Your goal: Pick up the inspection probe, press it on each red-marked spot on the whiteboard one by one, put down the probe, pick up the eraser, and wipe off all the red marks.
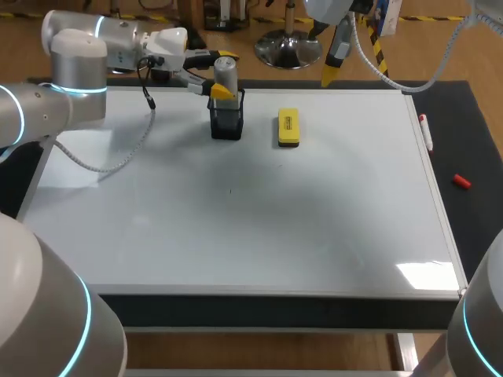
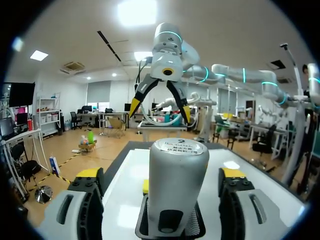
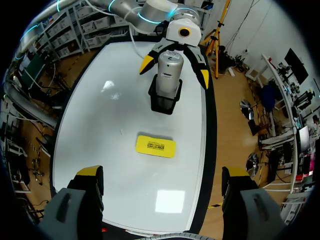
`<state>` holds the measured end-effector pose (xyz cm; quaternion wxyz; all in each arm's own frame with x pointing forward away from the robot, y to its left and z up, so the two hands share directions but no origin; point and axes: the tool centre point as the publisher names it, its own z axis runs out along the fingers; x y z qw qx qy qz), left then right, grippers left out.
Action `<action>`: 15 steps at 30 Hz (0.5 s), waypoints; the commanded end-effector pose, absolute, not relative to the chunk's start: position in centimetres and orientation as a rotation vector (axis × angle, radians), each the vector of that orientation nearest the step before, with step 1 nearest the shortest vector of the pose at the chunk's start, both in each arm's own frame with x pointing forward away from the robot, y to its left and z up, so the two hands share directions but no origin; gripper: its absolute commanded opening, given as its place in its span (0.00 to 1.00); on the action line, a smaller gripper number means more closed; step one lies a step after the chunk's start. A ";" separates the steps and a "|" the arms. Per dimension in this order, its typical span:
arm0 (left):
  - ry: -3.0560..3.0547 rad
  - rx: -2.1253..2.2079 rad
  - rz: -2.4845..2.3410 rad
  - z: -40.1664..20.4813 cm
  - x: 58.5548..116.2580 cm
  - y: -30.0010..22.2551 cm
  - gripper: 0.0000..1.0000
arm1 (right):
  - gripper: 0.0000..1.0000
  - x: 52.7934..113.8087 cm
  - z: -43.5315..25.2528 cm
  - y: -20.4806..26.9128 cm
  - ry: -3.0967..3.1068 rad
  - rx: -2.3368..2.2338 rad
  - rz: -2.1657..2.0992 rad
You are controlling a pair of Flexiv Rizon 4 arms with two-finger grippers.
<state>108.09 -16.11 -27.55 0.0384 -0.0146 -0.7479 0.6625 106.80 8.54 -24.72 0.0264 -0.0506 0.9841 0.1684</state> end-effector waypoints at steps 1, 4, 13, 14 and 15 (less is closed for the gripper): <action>-2.314 -0.041 2.028 -27.0 107.8 -15.7 1.00 | 1.00 106.9 -24.6 8.5 3.044 -0.159 0.516; -2.355 -0.047 2.015 -26.7 107.8 -15.1 1.00 | 1.00 106.9 -24.6 8.5 3.044 -0.159 0.516; -2.491 -0.067 1.949 -25.8 107.1 -13.1 1.00 | 1.00 106.9 -24.6 8.5 3.044 -0.159 0.516; -2.510 -0.069 1.938 -25.7 107.1 -12.9 1.00 | 1.00 106.9 -24.6 8.5 3.044 -0.159 0.516; -2.525 -0.071 1.930 -25.6 107.0 -12.6 1.00 | 1.00 106.9 -24.6 8.5 3.044 -0.159 0.516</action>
